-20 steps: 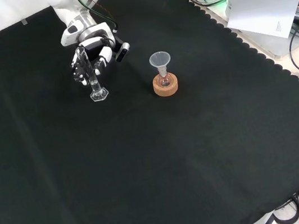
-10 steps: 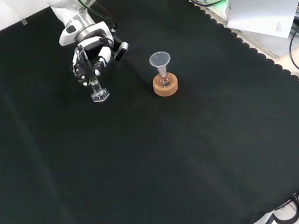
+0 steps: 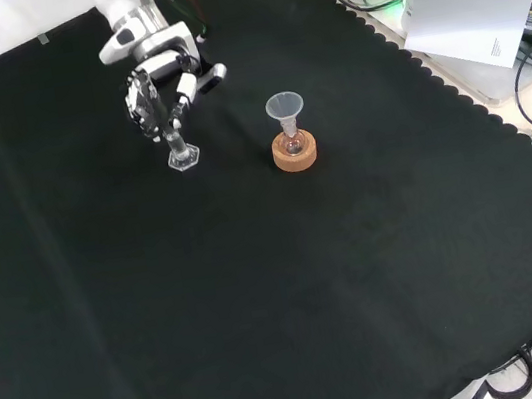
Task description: Pick up the graduated cylinder.
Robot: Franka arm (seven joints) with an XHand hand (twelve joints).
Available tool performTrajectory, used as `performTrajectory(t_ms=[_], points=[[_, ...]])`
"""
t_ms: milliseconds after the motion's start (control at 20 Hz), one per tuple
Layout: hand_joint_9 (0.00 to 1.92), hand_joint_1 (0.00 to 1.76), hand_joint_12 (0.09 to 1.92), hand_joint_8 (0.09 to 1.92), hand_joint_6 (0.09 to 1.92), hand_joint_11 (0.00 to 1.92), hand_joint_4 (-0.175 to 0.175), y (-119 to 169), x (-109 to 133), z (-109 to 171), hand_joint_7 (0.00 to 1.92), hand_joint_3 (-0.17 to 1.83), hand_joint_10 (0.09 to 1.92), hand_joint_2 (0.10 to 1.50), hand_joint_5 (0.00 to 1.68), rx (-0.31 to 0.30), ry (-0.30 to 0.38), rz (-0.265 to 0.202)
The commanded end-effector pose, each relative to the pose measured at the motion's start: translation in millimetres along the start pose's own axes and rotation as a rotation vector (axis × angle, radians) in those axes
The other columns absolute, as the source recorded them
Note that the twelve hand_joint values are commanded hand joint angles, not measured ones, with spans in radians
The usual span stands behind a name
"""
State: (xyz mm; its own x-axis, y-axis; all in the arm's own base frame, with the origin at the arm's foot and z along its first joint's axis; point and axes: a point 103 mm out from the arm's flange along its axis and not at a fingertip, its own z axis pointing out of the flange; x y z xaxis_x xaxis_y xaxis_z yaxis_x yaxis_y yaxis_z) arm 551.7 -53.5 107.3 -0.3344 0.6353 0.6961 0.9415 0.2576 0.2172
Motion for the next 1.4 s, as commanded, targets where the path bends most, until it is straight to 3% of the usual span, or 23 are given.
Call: performTrajectory(t_ms=[50,650,1000,1400], points=[[1.39,1.26,0.78,0.98,1.0,1.25,-0.175,-15.0,21.0,-38.4,1.01,0.0,0.14,1.11,0.99,0.071,-0.179,-0.013],[1.4,1.26,0.78,0.97,0.99,1.26,-0.175,-82.8,72.0,-86.0,1.02,0.0,0.13,1.11,0.99,0.189,-0.363,0.027],[1.41,1.26,0.77,0.97,0.99,1.26,-0.175,-109.8,68.5,-98.9,1.02,0.0,0.13,1.11,0.99,0.293,-0.372,0.025],[1.41,1.26,0.77,0.97,0.99,1.26,-0.175,-136.9,66.6,-90.4,1.02,0.0,0.12,1.1,0.99,0.428,-0.4,0.037]])
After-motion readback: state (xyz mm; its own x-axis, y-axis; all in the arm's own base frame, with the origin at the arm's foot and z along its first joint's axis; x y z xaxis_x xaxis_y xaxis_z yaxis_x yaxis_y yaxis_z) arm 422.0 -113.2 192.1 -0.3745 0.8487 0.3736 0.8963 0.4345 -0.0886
